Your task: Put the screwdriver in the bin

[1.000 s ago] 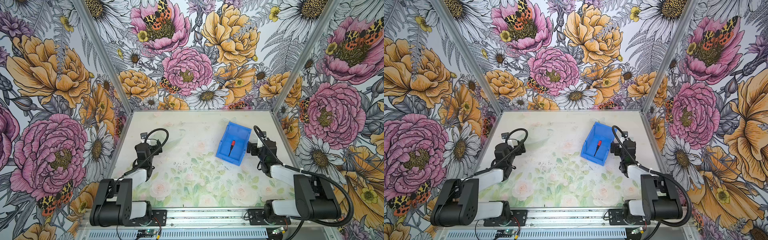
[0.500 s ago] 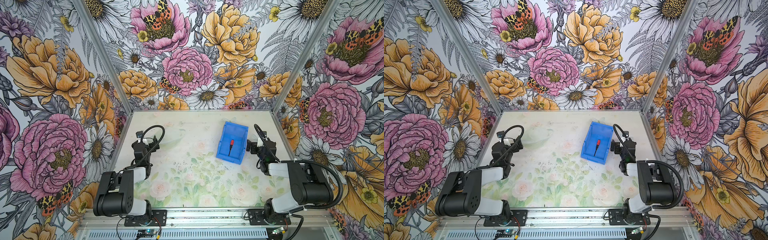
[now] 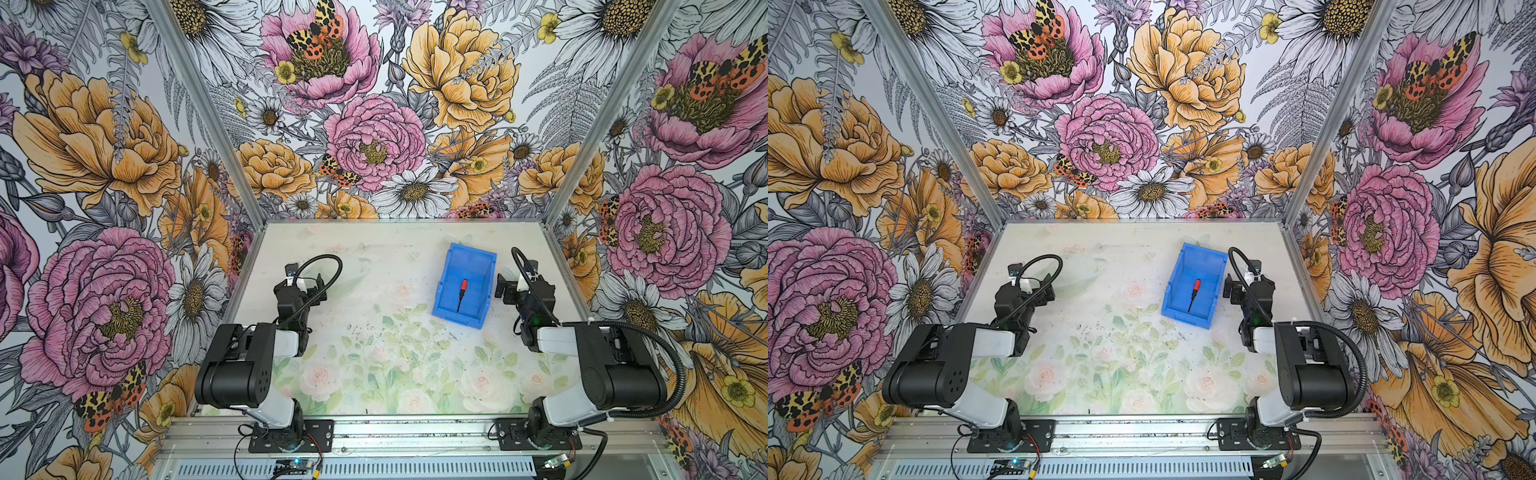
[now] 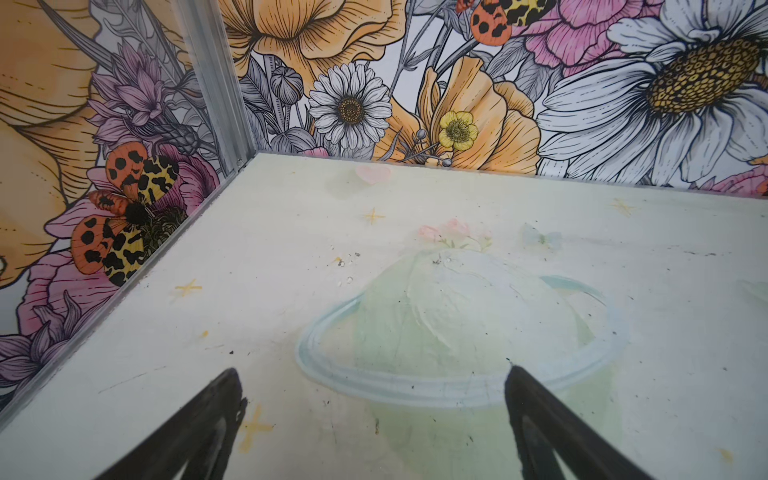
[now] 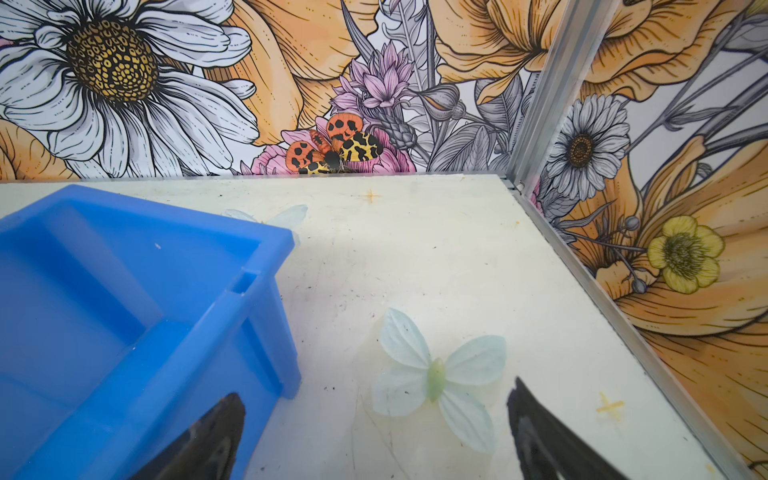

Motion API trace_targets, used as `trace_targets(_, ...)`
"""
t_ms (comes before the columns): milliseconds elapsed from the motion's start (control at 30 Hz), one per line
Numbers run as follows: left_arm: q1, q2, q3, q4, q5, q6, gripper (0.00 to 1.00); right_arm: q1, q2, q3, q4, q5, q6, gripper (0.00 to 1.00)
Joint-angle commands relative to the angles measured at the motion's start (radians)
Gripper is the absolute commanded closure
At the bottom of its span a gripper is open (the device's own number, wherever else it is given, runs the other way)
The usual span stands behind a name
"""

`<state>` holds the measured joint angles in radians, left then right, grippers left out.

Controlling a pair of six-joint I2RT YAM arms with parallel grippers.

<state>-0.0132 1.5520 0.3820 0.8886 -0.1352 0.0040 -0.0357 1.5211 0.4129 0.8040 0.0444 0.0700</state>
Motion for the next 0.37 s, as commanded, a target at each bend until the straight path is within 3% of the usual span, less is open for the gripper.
trace_targets(0,-0.025,-0.003,-0.02,0.075,-0.045,0.032,0.01,0.012,0.013,-0.01,0.037,0.024,0.008,0.01)
trace_targets(133,-0.013,-0.003,-0.006,0.053,-0.012,0.03,0.01,0.011,0.014,-0.009,0.035,0.024,0.01,0.01)
trace_targets(200,0.049,-0.007,0.006,0.021,0.114,-0.007,0.01,0.011,0.014,-0.009,0.035,0.024,0.009,0.01)
trace_targets(233,0.053,-0.003,0.002,0.036,0.126,-0.008,0.01,0.011,0.014,-0.01,0.034,0.023,0.009,0.01)
trace_targets(333,0.021,-0.004,-0.003,0.042,0.072,0.015,0.01,0.012,0.013,-0.011,0.036,0.024,0.009,0.0)
